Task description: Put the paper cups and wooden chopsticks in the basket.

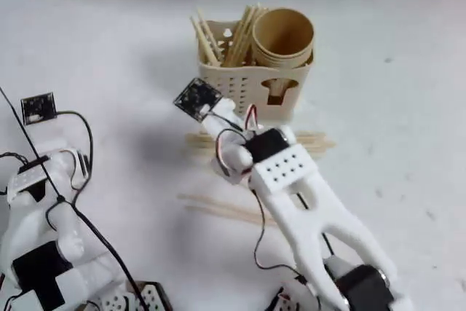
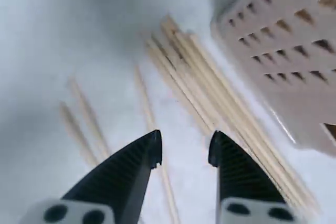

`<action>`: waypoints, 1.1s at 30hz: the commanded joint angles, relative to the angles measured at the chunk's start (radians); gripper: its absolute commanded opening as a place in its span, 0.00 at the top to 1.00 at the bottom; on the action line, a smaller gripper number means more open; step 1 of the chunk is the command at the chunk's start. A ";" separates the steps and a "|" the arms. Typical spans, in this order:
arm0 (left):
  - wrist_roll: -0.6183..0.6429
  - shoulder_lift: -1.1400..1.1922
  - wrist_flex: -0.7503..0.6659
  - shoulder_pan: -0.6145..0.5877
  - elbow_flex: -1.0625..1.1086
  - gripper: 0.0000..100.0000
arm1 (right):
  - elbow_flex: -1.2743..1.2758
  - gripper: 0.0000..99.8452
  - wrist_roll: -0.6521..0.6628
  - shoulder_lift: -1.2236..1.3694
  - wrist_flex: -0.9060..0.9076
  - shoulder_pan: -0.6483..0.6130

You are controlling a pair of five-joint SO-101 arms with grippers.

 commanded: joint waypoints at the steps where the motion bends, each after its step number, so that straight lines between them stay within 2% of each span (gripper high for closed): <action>1: 0.012 -0.007 -0.009 -0.012 -0.002 0.84 | -0.008 0.84 0.092 0.088 -0.025 -0.007; 9: 0.012 -0.007 -0.009 -0.012 -0.002 0.84 | -0.008 0.84 0.126 0.239 -0.171 0.012; 28: 0.014 -0.007 -0.009 -0.012 -0.002 0.84 | -0.020 0.85 0.175 0.467 -0.145 0.004; 30: 0.014 -0.007 -0.009 -0.012 -0.002 0.84 | -0.044 0.87 0.173 0.484 -0.117 0.004; 33: 0.014 -0.007 -0.009 -0.012 -0.002 0.84 | -0.057 0.96 0.172 0.489 -0.107 0.004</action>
